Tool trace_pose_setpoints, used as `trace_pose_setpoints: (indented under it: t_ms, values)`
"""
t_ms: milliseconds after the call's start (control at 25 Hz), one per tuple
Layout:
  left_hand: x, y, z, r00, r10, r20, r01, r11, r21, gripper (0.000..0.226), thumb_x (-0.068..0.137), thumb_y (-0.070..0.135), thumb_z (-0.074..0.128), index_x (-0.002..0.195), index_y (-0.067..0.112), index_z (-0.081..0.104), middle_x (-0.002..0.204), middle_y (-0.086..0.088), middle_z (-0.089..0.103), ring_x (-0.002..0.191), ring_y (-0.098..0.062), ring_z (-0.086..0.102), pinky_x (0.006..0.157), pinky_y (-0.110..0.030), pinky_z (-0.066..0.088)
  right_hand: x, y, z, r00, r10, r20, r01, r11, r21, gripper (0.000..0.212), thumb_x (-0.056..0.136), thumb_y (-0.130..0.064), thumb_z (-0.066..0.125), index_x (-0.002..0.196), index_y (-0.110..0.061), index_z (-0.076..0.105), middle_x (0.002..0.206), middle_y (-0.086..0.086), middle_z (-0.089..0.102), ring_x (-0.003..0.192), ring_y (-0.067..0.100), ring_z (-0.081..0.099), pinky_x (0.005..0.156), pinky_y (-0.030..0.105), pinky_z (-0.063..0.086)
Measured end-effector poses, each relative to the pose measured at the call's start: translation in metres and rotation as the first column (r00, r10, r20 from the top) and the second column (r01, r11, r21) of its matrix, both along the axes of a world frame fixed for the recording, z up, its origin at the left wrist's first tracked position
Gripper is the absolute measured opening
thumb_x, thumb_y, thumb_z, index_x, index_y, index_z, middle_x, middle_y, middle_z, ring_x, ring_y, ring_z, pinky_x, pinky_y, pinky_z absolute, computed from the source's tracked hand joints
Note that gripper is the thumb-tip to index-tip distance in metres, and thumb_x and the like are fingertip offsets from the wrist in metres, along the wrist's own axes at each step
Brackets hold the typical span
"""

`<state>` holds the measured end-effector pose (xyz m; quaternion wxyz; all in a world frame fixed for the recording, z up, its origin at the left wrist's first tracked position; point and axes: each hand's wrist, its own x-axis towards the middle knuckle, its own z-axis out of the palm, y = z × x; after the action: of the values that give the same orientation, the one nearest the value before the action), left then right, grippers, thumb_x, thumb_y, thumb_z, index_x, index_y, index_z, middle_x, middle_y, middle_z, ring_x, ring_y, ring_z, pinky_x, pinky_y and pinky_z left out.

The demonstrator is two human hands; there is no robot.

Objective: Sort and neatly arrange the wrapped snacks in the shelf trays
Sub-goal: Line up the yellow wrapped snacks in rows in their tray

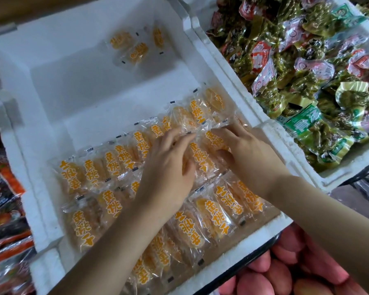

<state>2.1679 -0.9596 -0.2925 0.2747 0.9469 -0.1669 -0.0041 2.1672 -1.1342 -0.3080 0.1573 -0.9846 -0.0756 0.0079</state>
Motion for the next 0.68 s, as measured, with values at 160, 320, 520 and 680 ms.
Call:
trace_pose_setpoints:
  t_ms: [160, 320, 520, 680]
  values:
    - [-0.001, 0.000, -0.010, 0.990, -0.140, 0.006, 0.138, 0.979, 0.150, 0.054, 0.084, 0.033, 0.068, 0.133, 0.017, 0.051, 0.139, 0.000, 0.045, 0.129, -0.021, 0.037, 0.107, -0.035, 0.029, -0.001, -0.004, -0.005, 0.985, 0.022, 0.169, -0.007, 0.996, -0.087, 0.033, 0.087, -0.026, 0.061, 0.119, -0.016, 0.059, 0.108, 0.006, 0.061, 0.095, 0.030, 0.062, 0.069, 0.036, 0.051]
    - [0.010, 0.009, -0.008, 0.988, -0.116, 0.105, 0.099, 0.983, 0.156, 0.042, 0.086, 0.038, 0.056, 0.120, 0.013, 0.059, 0.119, -0.002, 0.056, 0.112, -0.021, 0.050, 0.096, -0.031, 0.034, 0.014, -0.003, 0.003, 0.952, 0.040, 0.304, -0.042, 0.999, -0.001, 0.010, 0.091, -0.018, 0.056, 0.098, -0.014, 0.063, 0.091, 0.005, 0.061, 0.080, 0.028, 0.063, 0.058, 0.031, 0.049]
    - [0.077, 0.039, 0.001, 0.986, 0.029, 0.163, -0.054, 0.988, 0.146, 0.031, 0.089, 0.022, 0.059, 0.118, 0.012, 0.058, 0.112, -0.008, 0.050, 0.109, -0.027, 0.046, 0.093, -0.039, 0.038, 0.092, 0.023, 0.017, 0.937, 0.136, 0.322, -0.160, 0.986, 0.049, 0.029, 0.094, -0.012, 0.046, 0.122, -0.009, 0.050, 0.117, 0.010, 0.052, 0.105, 0.029, 0.052, 0.088, 0.034, 0.042]
    - [0.155, 0.056, 0.002, 0.983, 0.106, 0.152, -0.136, 0.970, 0.204, 0.039, 0.093, 0.020, 0.056, 0.131, 0.013, 0.049, 0.131, -0.007, 0.043, 0.122, -0.027, 0.039, 0.102, -0.039, 0.032, 0.178, 0.057, 0.009, 0.982, 0.075, 0.174, -0.087, 0.994, 0.064, 0.052, 0.095, -0.008, 0.044, 0.142, -0.009, 0.024, 0.142, 0.011, 0.029, 0.128, 0.029, 0.032, 0.103, 0.035, 0.034]
